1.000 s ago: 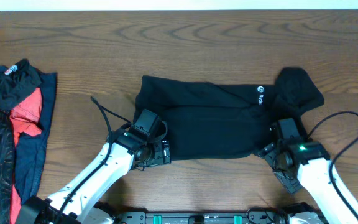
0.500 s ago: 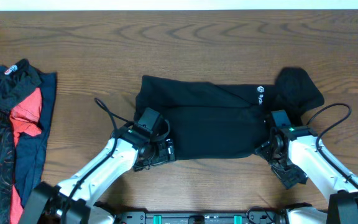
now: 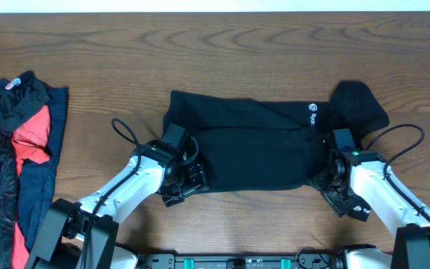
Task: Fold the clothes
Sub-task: 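Lift the near edge with both grippers and fold it toward the far side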
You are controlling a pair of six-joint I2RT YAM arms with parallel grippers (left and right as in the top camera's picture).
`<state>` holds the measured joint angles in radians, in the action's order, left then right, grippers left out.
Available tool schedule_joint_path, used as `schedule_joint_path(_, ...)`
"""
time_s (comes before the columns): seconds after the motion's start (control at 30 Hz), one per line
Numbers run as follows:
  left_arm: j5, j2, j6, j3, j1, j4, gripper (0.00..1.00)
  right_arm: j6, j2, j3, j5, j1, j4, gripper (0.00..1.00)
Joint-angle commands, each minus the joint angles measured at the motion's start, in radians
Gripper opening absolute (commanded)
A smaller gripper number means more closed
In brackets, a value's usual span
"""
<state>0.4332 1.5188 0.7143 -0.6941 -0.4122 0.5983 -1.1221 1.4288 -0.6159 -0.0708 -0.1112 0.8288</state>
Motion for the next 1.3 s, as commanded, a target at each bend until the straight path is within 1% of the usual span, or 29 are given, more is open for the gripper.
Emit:
schedule_joint_path(0.0, -0.021, 0.03, 0.002, 0.019, 0.021, 0.001, 0.78, 0.032, 0.058, 0.056, -0.055, 0.032, -0.024, 0.49)
schedule_joint_path(0.1, -0.021, 0.03, 0.006, 0.019, 0.025, 0.001, 0.77, 0.032, 0.058, 0.056, -0.037, 0.045, -0.037, 0.37)
schedule_joint_path(0.2, -0.021, 0.03, 0.006, 0.019, 0.025, 0.001, 0.77, 0.032, 0.058, 0.057, -0.021, 0.058, -0.056, 0.33)
schedule_joint_path(0.23, -0.021, 0.03, 0.006, 0.019, 0.025, 0.001, 0.77, 0.035, 0.058, 0.057, -0.017, 0.061, -0.061, 0.29)
schedule_joint_path(0.27, -0.021, 0.03, 0.005, 0.019, 0.025, 0.001, 0.74, 0.051, 0.058, 0.058, -0.01, 0.065, -0.074, 0.16)
schedule_joint_path(0.3, -0.021, 0.03, 0.005, 0.019, 0.025, 0.001, 0.73, 0.065, 0.058, 0.058, -0.003, 0.068, -0.086, 0.07)
schedule_joint_path(0.33, -0.021, 0.03, 0.005, 0.019, 0.025, 0.001, 0.71, 0.068, 0.058, 0.058, -0.003, 0.071, -0.09, 0.01)
schedule_joint_path(0.37, -0.021, 0.03, 0.005, 0.019, 0.025, 0.001, 0.65, 0.078, 0.058, 0.058, -0.005, 0.072, -0.097, 0.01)
schedule_joint_path(0.43, -0.021, 0.03, 0.005, 0.019, 0.025, 0.001, 0.43, 0.1, 0.058, 0.058, -0.007, 0.072, -0.108, 0.01)
schedule_joint_path(0.47, -0.021, 0.03, 0.005, 0.019, 0.025, 0.0, 0.27, 0.107, 0.058, 0.058, -0.007, 0.072, -0.109, 0.01)
schedule_joint_path(0.53, -0.022, 0.03, 0.006, 0.019, 0.025, -0.004, 0.09, 0.107, 0.058, 0.058, -0.007, 0.072, -0.109, 0.01)
schedule_joint_path(0.6, -0.022, 0.03, 0.006, 0.019, 0.025, -0.01, 0.06, 0.107, 0.058, 0.058, -0.007, 0.072, -0.109, 0.01)
schedule_joint_path(0.87, -0.02, 0.03, 0.005, 0.019, 0.025, -0.01, 0.06, 0.129, 0.058, 0.058, -0.007, 0.072, -0.111, 0.01)
schedule_joint_path(0.9, -0.008, 0.029, 0.006, 0.019, 0.025, -0.003, 0.22, 0.129, 0.058, 0.058, -0.007, 0.072, -0.111, 0.01)
schedule_joint_path(0.93, 0.006, 0.029, 0.005, 0.019, 0.025, 0.003, 0.34, 0.129, 0.058, 0.058, -0.003, 0.072, -0.111, 0.01)
schedule_joint_path(0.97, 0.009, 0.028, 0.005, 0.019, 0.025, 0.009, 0.4, 0.129, 0.058, 0.058, 0.001, 0.072, -0.111, 0.01)
schedule_joint_path(1.03, -0.005, 0.022, 0.005, 0.019, 0.029, 0.017, 0.46, 0.138, 0.058, 0.058, 0.0, 0.072, -0.111, 0.01)
schedule_joint_path(1.17, -0.016, -0.021, 0.005, 0.018, 0.072, 0.018, 0.53, 0.159, 0.058, 0.058, 0.0, 0.072, -0.111, 0.02)
schedule_joint_path(1.2, -0.018, -0.037, 0.006, 0.018, 0.087, 0.024, 0.65, 0.159, 0.058, 0.058, 0.0, 0.074, -0.111, 0.02)
schedule_joint_path(1.23, -0.021, -0.049, 0.006, 0.018, 0.098, 0.032, 0.7, 0.16, 0.058, 0.058, 0.001, 0.074, -0.111, 0.02)
schedule_joint_path(1.27, -0.034, -0.062, 0.005, 0.018, 0.106, 0.044, 0.71, 0.16, 0.058, 0.058, 0.001, 0.074, -0.11, 0.02)
